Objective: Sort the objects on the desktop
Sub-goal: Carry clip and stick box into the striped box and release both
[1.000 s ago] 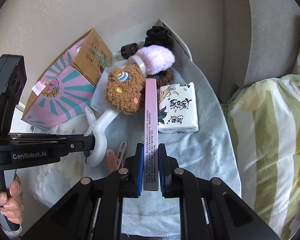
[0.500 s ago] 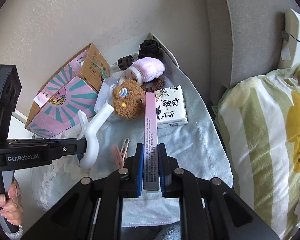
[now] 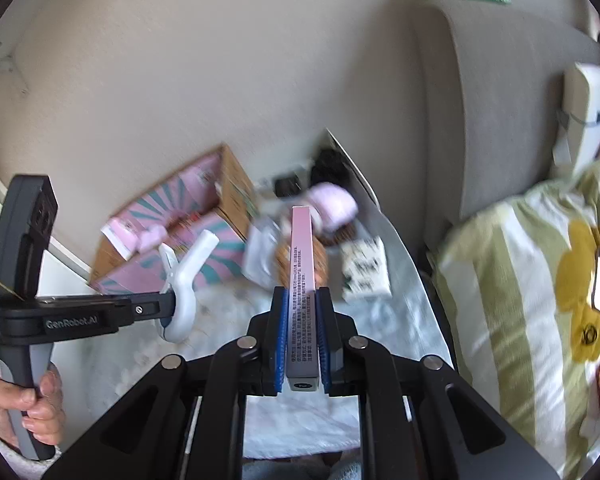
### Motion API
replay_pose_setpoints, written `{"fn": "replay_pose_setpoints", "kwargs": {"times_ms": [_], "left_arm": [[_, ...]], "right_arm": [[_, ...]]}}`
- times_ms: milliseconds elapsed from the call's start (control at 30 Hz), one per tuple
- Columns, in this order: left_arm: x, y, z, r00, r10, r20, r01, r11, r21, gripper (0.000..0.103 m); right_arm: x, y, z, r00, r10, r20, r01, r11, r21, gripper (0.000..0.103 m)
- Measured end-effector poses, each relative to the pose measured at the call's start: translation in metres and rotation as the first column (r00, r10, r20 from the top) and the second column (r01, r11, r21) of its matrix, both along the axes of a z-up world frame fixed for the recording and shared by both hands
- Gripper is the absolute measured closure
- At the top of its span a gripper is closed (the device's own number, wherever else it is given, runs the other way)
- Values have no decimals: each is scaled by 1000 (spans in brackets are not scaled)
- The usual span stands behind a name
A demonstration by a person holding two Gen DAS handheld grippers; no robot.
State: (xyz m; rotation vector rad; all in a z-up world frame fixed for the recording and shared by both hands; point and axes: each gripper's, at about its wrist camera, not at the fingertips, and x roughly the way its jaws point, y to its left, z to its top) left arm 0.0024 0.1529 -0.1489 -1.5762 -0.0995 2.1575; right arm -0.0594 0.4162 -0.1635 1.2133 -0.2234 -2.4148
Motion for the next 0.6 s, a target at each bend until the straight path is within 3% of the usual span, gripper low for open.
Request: {"fn": "replay_pose_setpoints", "kwargs": {"times_ms": [167, 333, 433, 600], "left_arm": [[-11, -29, 30, 996, 54, -77, -54, 999, 4, 90], [-32, -70, 47, 983, 114, -141, -119, 993, -27, 90], [-48, -94, 47, 978, 136, -155, -148, 987, -64, 90], [-81, -130, 28, 980, 156, -127, -171, 978, -122, 90]], "right_arm": [[-14, -35, 31, 994, 87, -72, -86, 996, 15, 90], [-38, -84, 51, 967, 223, -121, -221, 975, 33, 90], [-55, -113, 51, 944, 312, -105, -311, 950, 25, 90], [-86, -164, 32, 876, 482, -20, -482, 876, 23, 90]]}}
